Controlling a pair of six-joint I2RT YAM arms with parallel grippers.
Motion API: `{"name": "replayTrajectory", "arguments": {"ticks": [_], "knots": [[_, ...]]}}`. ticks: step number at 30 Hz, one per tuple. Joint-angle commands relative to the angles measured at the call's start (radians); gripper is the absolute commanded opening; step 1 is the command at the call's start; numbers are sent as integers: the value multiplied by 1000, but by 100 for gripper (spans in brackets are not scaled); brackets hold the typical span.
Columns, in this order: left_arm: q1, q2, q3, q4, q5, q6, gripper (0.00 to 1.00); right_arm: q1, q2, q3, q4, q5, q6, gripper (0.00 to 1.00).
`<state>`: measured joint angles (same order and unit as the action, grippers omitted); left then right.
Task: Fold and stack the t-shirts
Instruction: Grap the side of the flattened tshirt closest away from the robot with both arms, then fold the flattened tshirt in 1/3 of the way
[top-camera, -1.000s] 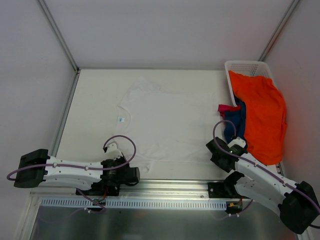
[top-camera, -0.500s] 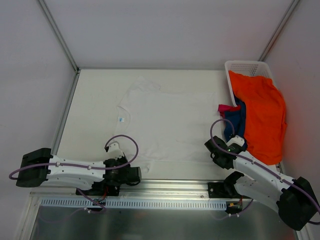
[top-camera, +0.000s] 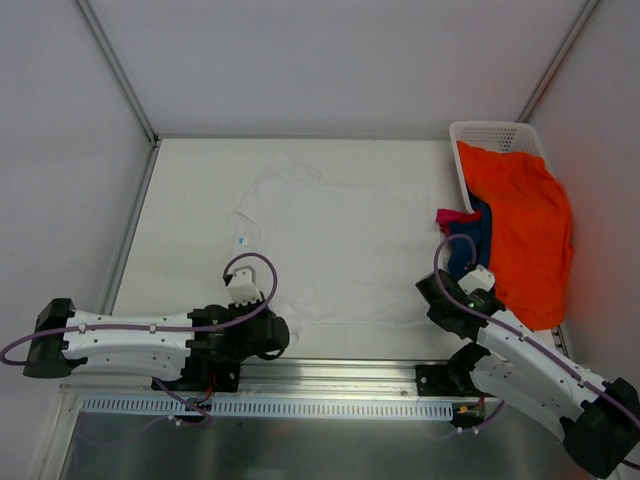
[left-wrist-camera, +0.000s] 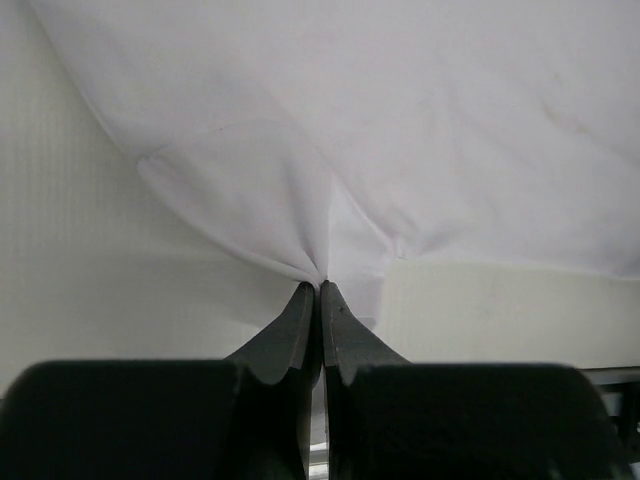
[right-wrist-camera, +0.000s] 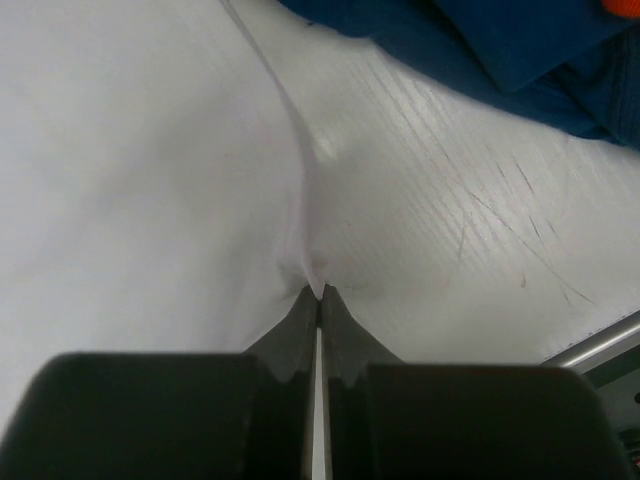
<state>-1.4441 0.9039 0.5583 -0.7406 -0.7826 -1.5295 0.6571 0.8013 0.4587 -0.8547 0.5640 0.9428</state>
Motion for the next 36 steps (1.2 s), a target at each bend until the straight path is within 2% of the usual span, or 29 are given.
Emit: {"name": "replayTrajectory", "arguments": {"ticks": [1, 7, 14, 23, 28, 32, 36], "knots": [[13, -3, 83, -19, -58, 132, 0, -5, -33, 63, -43, 39, -33, 1], [40, 10, 172, -20, -102, 239, 0, -5, -4, 127, -50, 72, -65, 0], [191, -14, 167, -13, -122, 341, 0, -5, 117, 216, -27, 134, -110, 1], [347, 9, 178, 21, -225, 532, 0, -20, 297, 299, 46, 165, -162, 0], [450, -2, 143, 176, -201, 682, 0, -34, 369, 327, 74, 172, -183, 1], [545, 3, 100, 366, -57, 839, 0, -54, 424, 350, 103, 180, -208, 0], [603, 68, 104, 466, 20, 887, 0, -83, 473, 367, 126, 185, -236, 1]]}}
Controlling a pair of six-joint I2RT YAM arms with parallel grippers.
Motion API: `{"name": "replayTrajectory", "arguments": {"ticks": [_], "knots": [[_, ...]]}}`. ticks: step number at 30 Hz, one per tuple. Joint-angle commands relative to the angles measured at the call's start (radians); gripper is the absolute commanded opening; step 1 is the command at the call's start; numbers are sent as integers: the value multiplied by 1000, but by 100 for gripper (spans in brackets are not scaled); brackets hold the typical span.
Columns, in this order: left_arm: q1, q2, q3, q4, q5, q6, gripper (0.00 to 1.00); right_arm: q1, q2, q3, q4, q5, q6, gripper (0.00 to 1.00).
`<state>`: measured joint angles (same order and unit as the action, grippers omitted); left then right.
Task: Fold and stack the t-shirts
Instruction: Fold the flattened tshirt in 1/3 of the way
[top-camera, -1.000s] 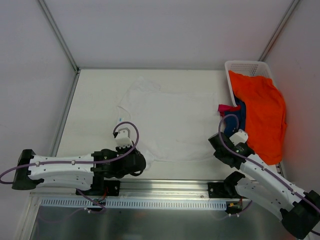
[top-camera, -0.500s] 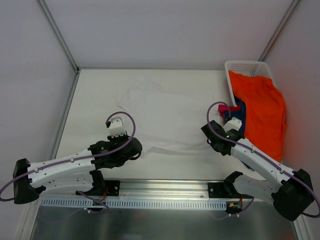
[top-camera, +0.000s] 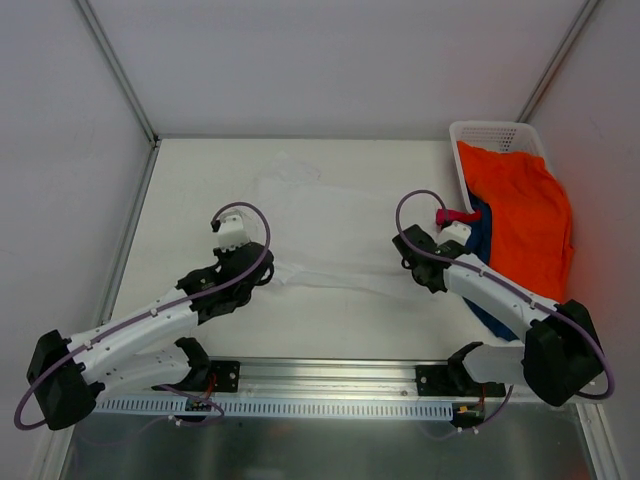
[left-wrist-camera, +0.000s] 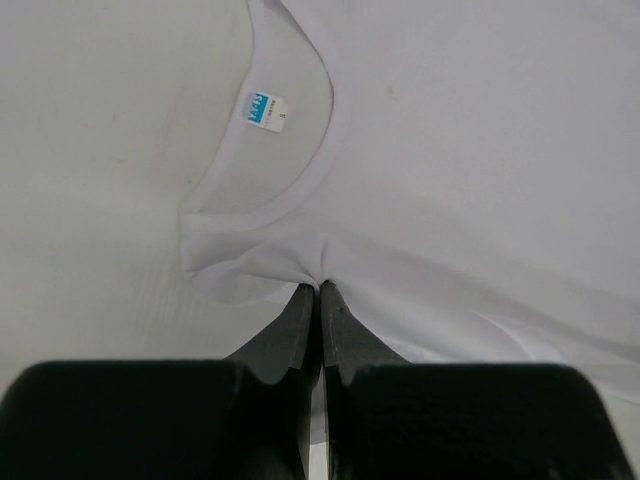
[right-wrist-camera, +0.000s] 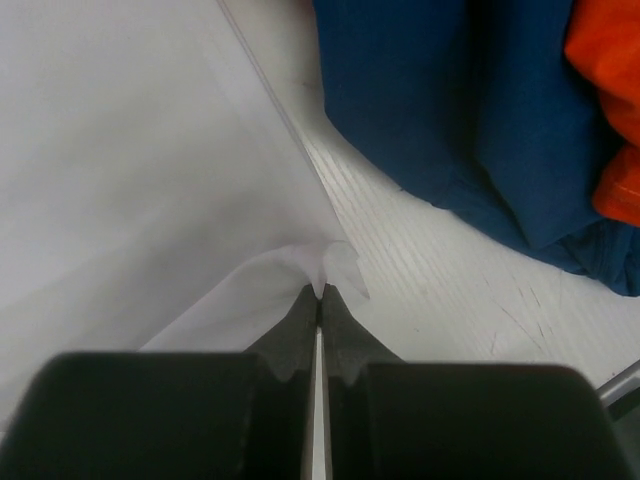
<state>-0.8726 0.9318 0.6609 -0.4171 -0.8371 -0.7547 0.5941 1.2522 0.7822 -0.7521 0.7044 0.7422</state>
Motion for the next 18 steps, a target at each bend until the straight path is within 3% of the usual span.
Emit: {"name": "replayTrajectory", "arguments": {"ticks": [1, 9, 18], "knots": [[38, 59, 6, 168, 81, 117, 0, -27, 30, 46, 34, 43, -44, 0], [75, 228, 52, 270, 136, 150, 0, -56, 113, 75, 76, 44, -78, 1], [118, 298, 97, 343, 161, 207, 0, -96, 177, 144, 100, 55, -124, 0]]}}
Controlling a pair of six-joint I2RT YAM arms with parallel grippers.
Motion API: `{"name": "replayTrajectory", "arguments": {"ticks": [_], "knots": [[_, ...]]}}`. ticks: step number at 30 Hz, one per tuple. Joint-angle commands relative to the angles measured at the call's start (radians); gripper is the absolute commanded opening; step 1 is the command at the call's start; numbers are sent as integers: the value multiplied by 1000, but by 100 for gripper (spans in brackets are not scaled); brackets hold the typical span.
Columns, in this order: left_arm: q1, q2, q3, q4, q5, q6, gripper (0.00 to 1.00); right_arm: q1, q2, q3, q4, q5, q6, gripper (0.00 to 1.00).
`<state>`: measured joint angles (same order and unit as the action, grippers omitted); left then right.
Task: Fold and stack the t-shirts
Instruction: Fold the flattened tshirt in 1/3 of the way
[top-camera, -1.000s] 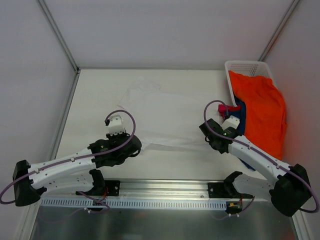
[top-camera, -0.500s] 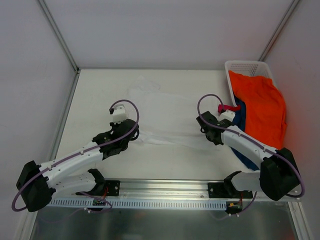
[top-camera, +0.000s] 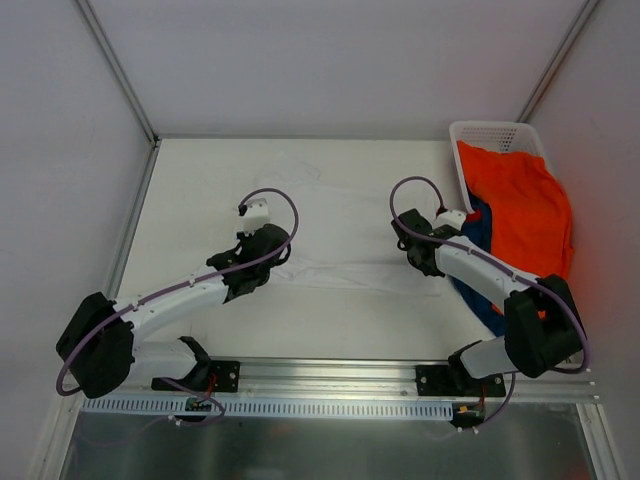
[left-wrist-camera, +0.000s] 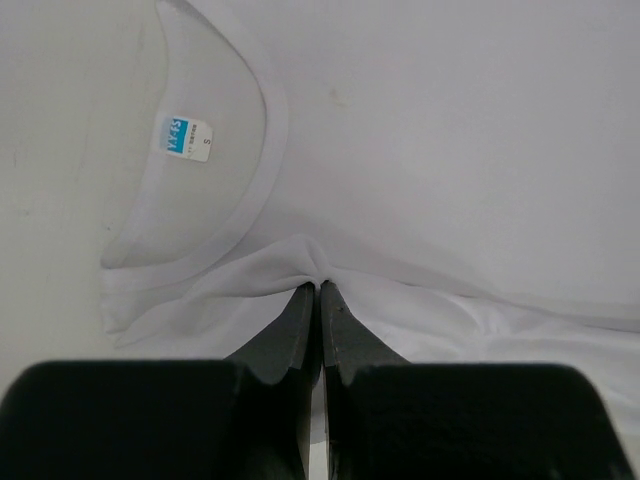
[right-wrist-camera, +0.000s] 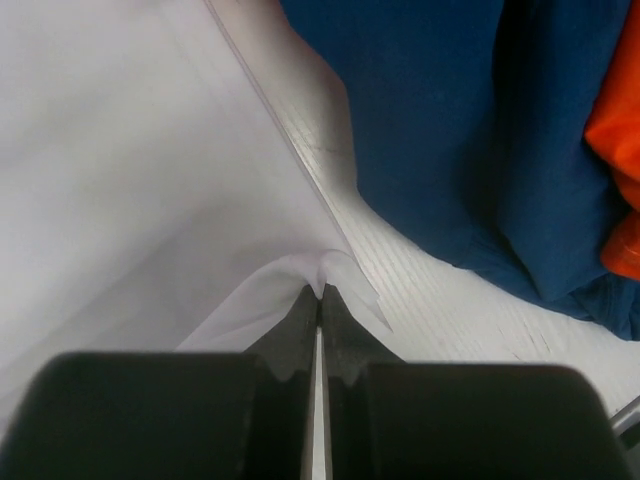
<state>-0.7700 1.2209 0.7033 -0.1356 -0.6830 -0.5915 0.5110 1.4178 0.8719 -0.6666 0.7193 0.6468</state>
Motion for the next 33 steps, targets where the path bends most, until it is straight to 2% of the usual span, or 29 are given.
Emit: {"name": "replayTrajectory", "arguments": {"ticks": [1, 9, 22, 33], "knots": [[20, 12, 59, 64, 7, 53, 0, -14, 15, 61, 15, 42, -33, 0], [57, 35, 61, 105, 25, 78, 0, -35, 90, 96, 33, 45, -38, 1], [80, 160, 79, 140, 42, 71, 0, -58, 220, 148, 33, 57, -10, 0], [89, 180, 97, 186, 34, 99, 0, -92, 248, 190, 33, 77, -12, 0]]}}
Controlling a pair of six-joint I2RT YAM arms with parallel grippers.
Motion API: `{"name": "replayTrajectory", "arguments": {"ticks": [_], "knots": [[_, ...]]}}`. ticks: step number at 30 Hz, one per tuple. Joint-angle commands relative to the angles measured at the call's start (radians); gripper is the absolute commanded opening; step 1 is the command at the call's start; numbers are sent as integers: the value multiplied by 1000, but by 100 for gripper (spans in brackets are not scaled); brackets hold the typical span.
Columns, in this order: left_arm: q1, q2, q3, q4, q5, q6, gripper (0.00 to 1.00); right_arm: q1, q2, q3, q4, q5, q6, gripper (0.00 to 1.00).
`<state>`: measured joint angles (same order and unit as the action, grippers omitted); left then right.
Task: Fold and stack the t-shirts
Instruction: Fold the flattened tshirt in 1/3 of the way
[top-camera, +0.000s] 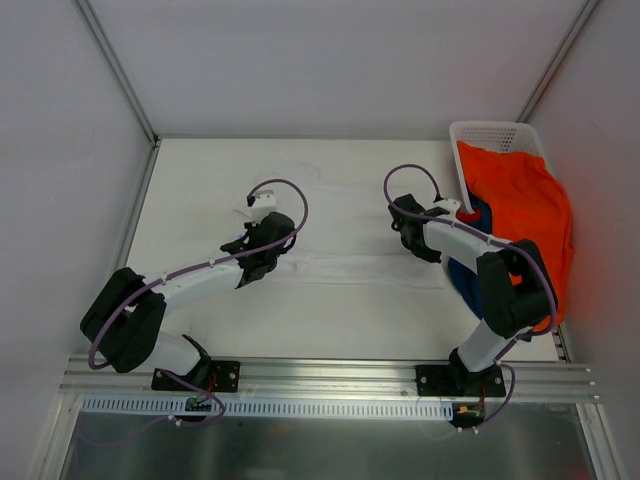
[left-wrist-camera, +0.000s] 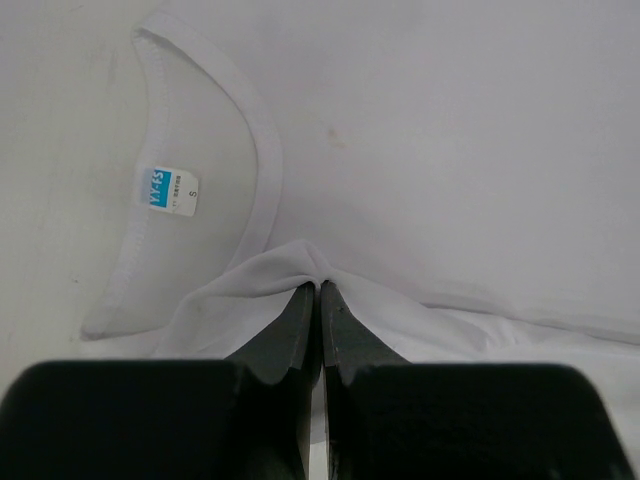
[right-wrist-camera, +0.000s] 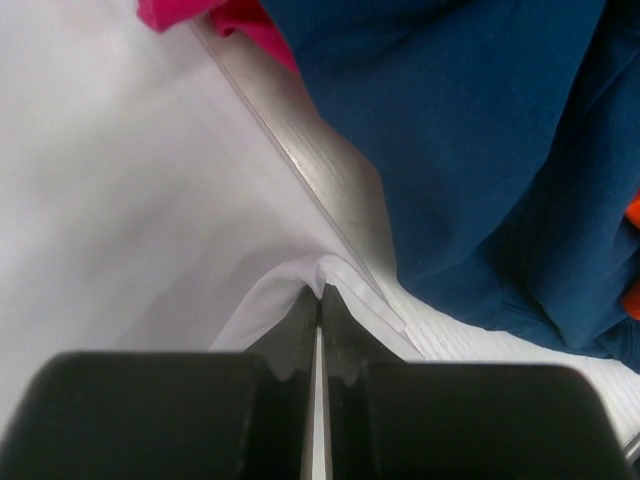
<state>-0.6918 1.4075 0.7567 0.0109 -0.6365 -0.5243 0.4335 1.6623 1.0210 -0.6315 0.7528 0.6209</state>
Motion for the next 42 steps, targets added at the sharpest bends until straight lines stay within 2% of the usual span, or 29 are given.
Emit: {"name": "replayTrajectory", "arguments": {"ticks": [1, 13, 14, 15, 16, 17, 18, 19, 20, 29, 34, 37, 39, 40, 42], "knots": [[14, -8, 46, 41, -14, 36, 0, -16, 7, 48, -2, 45, 13, 1], [61, 28, 135, 58, -9, 99, 0, -33, 99, 111, 6, 31, 19, 1], [72, 45, 142, 58, -2, 101, 0, -35, 103, 117, 6, 31, 19, 9], [77, 56, 154, 60, 6, 101, 0, -41, 112, 120, 6, 26, 17, 26], [84, 67, 162, 60, 17, 106, 4, -41, 116, 123, 6, 26, 16, 56], [98, 91, 174, 61, 38, 107, 13, -42, 119, 125, 6, 29, 16, 99], [106, 103, 179, 60, 47, 109, 59, -42, 120, 125, 6, 33, 16, 100], [112, 116, 184, 60, 55, 107, 82, -42, 120, 126, 4, 37, 16, 100], [126, 142, 193, 60, 60, 106, 98, -44, 120, 125, 6, 42, 16, 99], [164, 216, 242, 60, 72, 116, 99, -44, 54, 123, -16, 86, 26, 99], [164, 145, 247, 54, 124, 127, 99, -29, -28, 146, -65, 98, 13, 99], [164, 61, 225, 38, 153, 122, 99, 31, -102, 180, -91, 126, -42, 100], [164, 25, 204, 26, 162, 118, 99, 60, -153, 182, -38, 76, -116, 99], [164, 7, 191, 20, 166, 110, 99, 74, -167, 179, -2, 30, -204, 100], [164, -62, 142, -2, 178, 100, 99, 108, -171, 185, 104, -174, -288, 100]]}}
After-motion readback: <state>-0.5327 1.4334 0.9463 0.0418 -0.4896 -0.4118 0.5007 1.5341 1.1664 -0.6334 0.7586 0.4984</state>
